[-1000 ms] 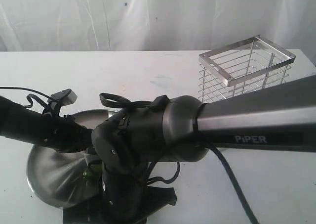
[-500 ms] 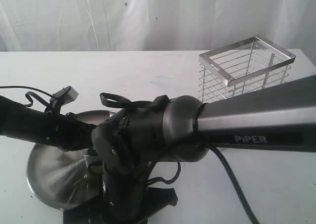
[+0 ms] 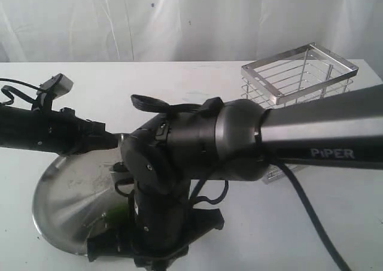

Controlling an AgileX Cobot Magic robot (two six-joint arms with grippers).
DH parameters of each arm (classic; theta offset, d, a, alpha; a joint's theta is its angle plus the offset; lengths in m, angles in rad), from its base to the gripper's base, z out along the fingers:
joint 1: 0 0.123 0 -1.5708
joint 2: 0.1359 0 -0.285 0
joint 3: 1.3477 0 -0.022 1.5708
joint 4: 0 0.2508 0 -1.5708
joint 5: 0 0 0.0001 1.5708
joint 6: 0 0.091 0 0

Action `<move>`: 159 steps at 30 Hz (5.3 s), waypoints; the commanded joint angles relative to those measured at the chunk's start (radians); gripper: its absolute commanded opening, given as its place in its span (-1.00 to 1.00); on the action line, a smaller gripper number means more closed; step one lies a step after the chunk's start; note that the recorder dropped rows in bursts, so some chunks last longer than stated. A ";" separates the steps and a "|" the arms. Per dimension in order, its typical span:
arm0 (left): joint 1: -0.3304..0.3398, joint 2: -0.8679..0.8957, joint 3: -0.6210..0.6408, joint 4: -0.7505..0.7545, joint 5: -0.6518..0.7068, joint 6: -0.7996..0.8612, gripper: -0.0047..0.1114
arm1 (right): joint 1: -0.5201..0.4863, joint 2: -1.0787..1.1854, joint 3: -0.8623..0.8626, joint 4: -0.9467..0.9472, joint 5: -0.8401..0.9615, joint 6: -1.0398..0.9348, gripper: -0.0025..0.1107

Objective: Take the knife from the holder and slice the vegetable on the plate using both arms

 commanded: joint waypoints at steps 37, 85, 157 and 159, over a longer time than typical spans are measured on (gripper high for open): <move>0.002 -0.213 0.127 -0.006 -0.022 0.000 -0.92 | 0.117 -0.089 0.003 -0.085 0.082 0.052 -0.96; -0.187 -0.033 0.192 0.215 -0.121 0.809 0.09 | -0.216 -0.237 0.003 -0.099 0.066 -0.299 -0.96; 0.056 -0.173 0.135 0.084 -0.301 0.043 -0.92 | -0.138 -0.088 -0.037 0.237 0.112 -0.498 -0.96; 0.064 -0.165 0.133 0.037 -0.273 0.045 -0.92 | -0.128 -0.083 -0.040 0.217 0.080 -0.478 -0.96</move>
